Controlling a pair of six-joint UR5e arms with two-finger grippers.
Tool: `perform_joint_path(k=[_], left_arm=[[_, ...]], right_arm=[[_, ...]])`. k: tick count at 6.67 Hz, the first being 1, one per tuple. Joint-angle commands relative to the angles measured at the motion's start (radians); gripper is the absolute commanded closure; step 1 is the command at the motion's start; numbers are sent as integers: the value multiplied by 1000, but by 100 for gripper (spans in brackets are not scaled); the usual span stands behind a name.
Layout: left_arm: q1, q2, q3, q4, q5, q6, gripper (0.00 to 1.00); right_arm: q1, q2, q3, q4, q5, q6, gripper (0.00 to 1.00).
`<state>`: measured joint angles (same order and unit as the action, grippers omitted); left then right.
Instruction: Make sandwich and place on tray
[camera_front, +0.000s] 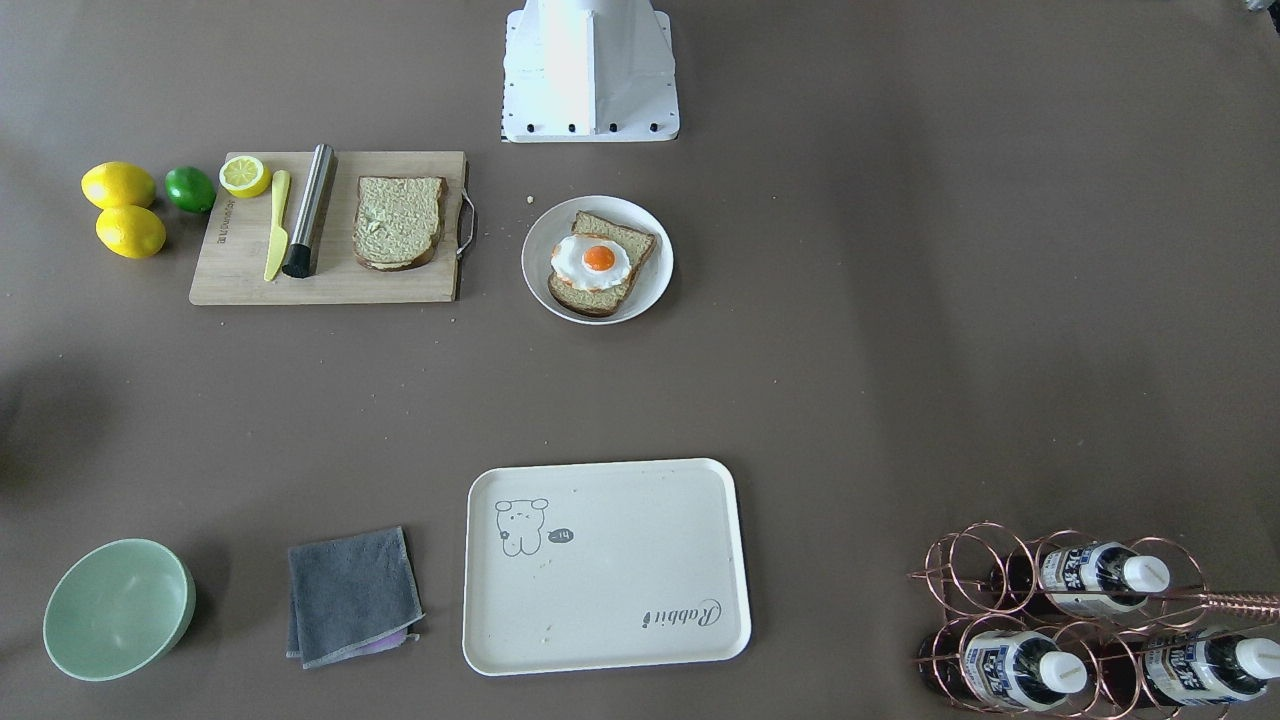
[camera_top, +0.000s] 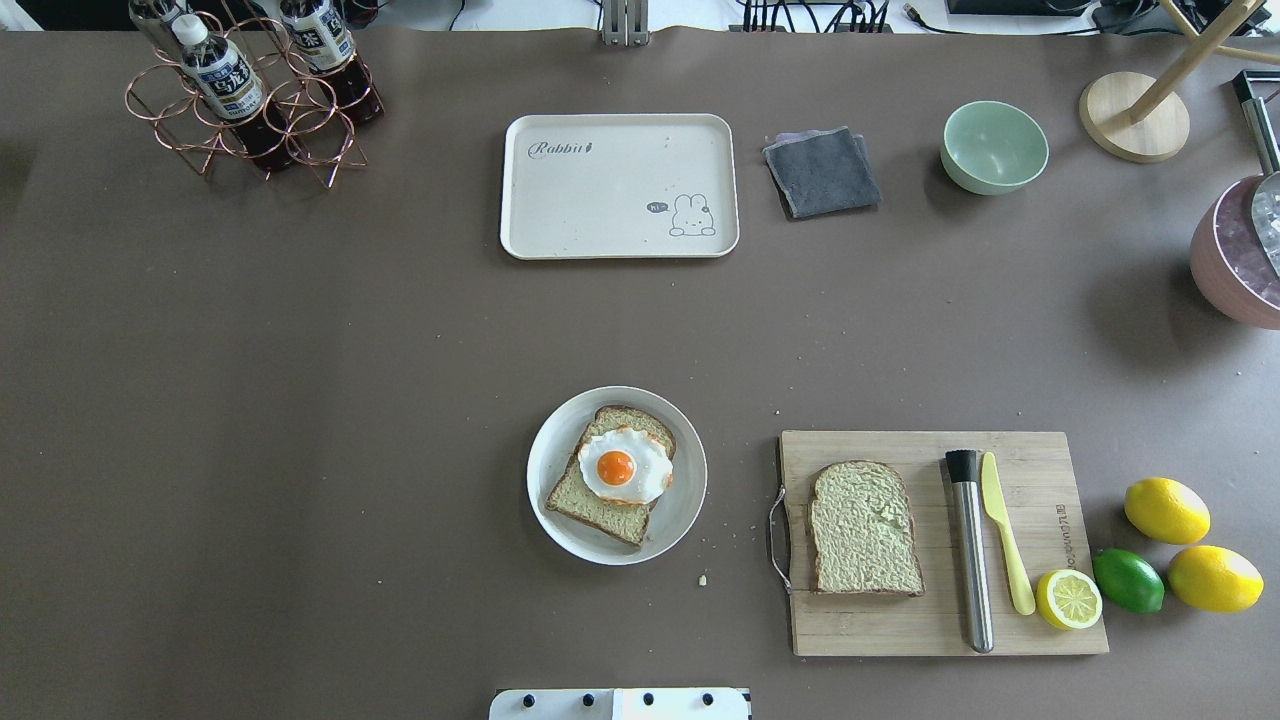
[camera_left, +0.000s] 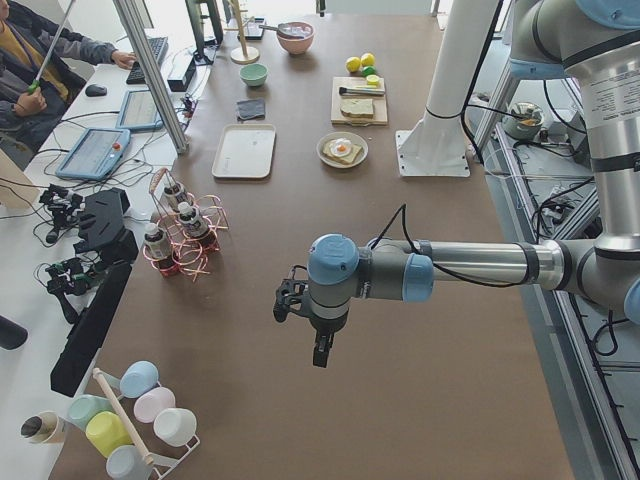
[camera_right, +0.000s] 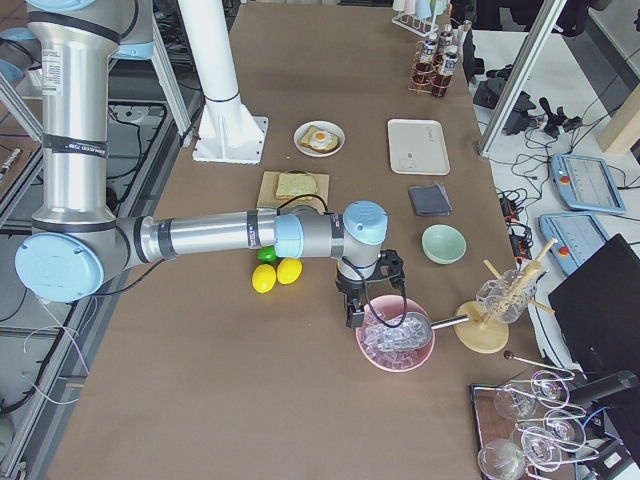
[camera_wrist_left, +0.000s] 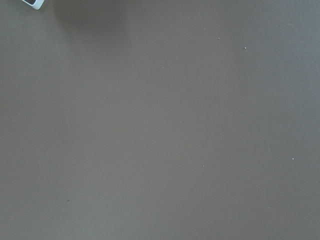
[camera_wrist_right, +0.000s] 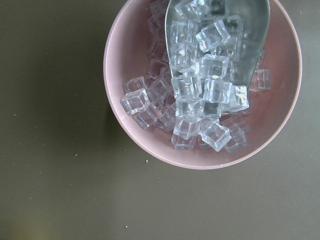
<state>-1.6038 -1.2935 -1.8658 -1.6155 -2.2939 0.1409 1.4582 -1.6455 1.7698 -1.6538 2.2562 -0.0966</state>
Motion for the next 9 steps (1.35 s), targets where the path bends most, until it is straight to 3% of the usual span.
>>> perform_joint_path(k=[1,9], left_arm=[[-21,-10,-12,-3,-1,-1,3],[-45,-17,-26,2,-51,-3,3]], right_arm=[[4,7,-7,0,-1,2,0],[46,15,5,3,14,0,0]])
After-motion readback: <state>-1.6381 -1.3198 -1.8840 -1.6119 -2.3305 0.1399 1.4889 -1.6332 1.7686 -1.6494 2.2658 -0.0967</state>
